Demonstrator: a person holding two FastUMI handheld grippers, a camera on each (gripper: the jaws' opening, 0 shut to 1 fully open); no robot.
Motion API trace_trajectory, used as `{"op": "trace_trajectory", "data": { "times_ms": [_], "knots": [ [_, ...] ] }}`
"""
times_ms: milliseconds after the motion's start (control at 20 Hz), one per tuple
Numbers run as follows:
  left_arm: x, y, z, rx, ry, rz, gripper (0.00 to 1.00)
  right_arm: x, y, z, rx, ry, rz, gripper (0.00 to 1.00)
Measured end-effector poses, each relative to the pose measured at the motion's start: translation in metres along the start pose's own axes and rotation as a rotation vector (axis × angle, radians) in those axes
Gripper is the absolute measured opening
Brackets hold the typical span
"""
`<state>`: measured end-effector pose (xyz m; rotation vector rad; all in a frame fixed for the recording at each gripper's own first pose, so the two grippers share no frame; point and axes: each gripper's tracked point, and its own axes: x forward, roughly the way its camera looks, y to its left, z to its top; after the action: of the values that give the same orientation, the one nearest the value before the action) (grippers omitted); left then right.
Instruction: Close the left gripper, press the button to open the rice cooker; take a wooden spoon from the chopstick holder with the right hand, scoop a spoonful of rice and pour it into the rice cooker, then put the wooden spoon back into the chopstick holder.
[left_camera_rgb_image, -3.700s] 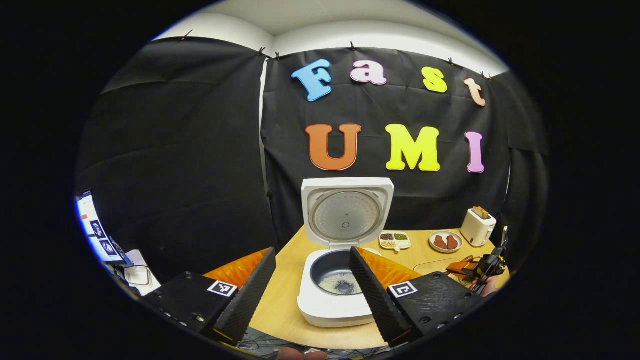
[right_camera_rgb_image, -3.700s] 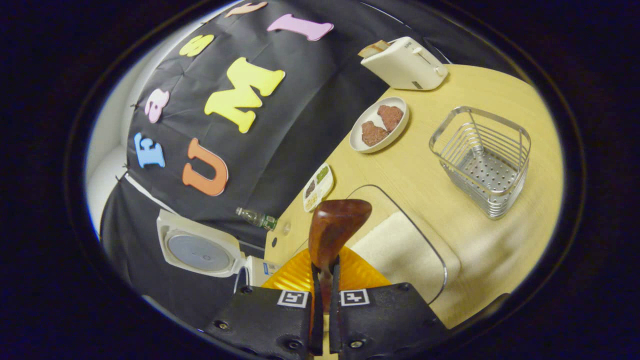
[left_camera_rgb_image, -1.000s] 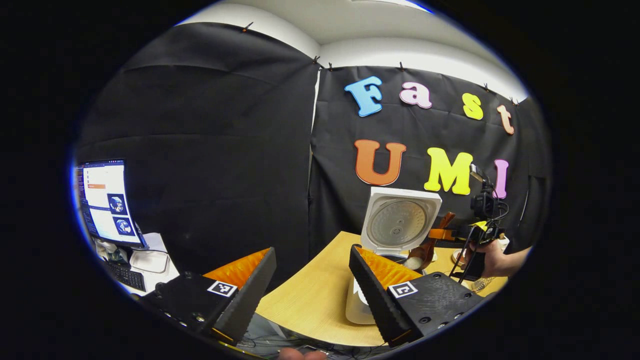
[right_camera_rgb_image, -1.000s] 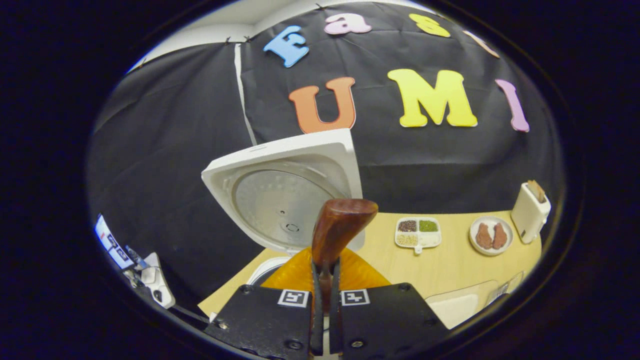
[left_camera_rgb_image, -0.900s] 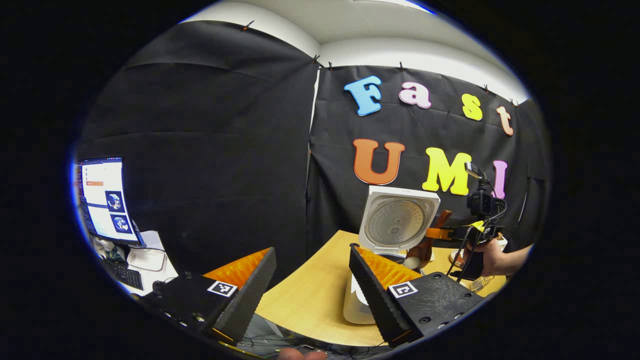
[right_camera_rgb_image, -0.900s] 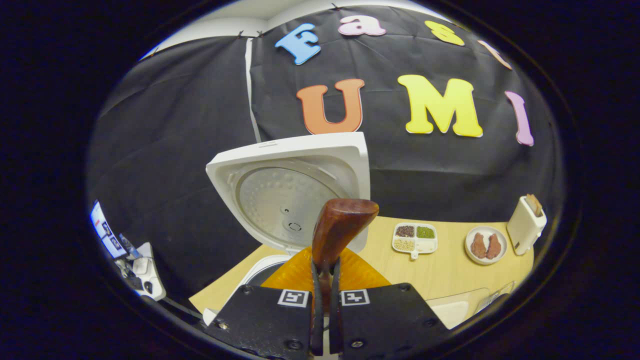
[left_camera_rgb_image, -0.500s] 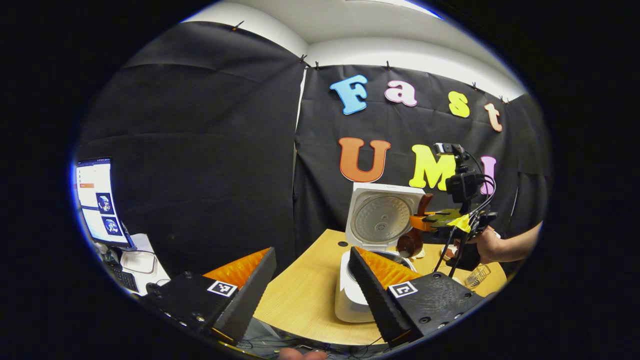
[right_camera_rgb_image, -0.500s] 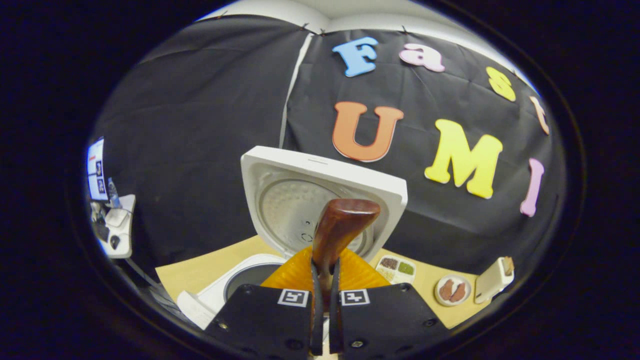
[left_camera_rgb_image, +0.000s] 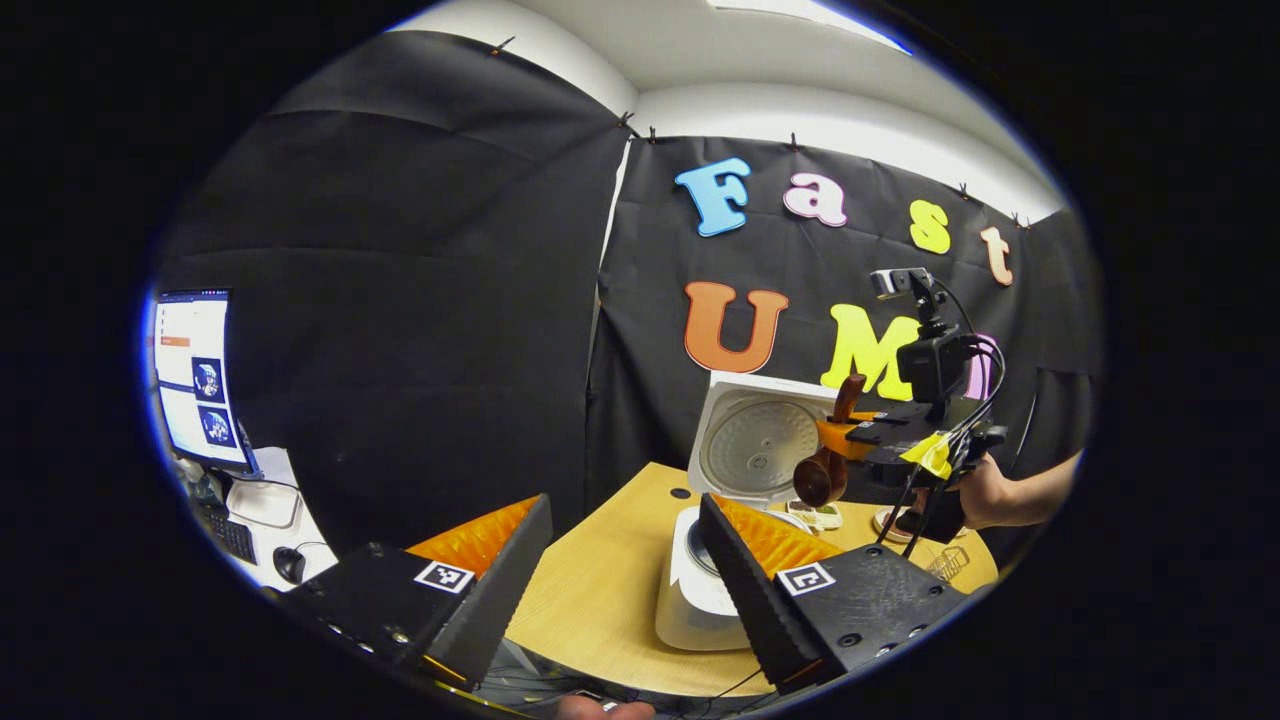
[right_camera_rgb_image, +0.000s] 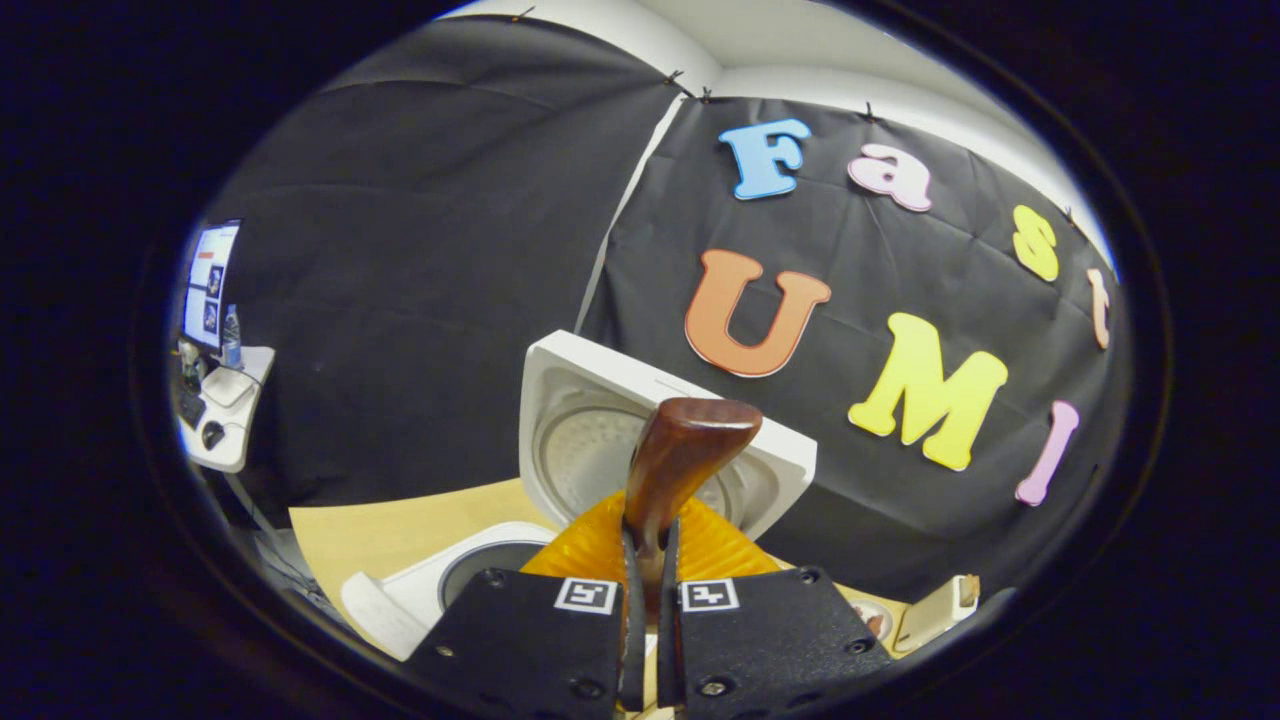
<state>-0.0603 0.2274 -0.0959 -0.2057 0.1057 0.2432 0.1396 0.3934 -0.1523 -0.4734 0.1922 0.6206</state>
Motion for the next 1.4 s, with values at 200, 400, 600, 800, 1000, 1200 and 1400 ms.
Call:
{"op": "trace_trajectory", "data": {
  "times_ms": [200, 400, 600, 800, 1000, 1200, 1400],
  "knots": [
    [0.0, -0.008, 0.001, 0.012, 0.001, -0.008, 0.95, -0.01, -0.009, 0.007, 0.139, 0.002, 0.011, 0.1],
    [0.0, -0.021, 0.005, 0.026, 0.006, -0.016, 0.95, -0.028, -0.03, 0.012, 0.394, 0.002, 0.039, 0.14],
    [0.001, -0.051, 0.009, 0.047, 0.01, -0.044, 0.95, -0.051, -0.073, 0.008, 0.673, -0.002, 0.053, 0.1],
    [0.001, -0.092, 0.01, 0.056, 0.02, -0.083, 0.95, -0.088, -0.127, -0.008, 0.844, -0.022, 0.028, 0.1],
    [0.001, -0.132, 0.009, 0.048, 0.02, -0.096, 0.95, -0.136, -0.198, -0.049, 0.882, -0.036, -0.072, 0.1],
    [0.003, -0.174, 0.006, 0.049, 0.023, -0.117, 0.95, -0.186, -0.269, -0.106, 0.885, -0.023, -0.202, 0.1],
    [0.009, -0.211, 0.004, 0.089, 0.03, -0.143, 0.94, -0.225, -0.325, -0.165, 0.869, 0.02, -0.308, 0.1]
  ]
}}
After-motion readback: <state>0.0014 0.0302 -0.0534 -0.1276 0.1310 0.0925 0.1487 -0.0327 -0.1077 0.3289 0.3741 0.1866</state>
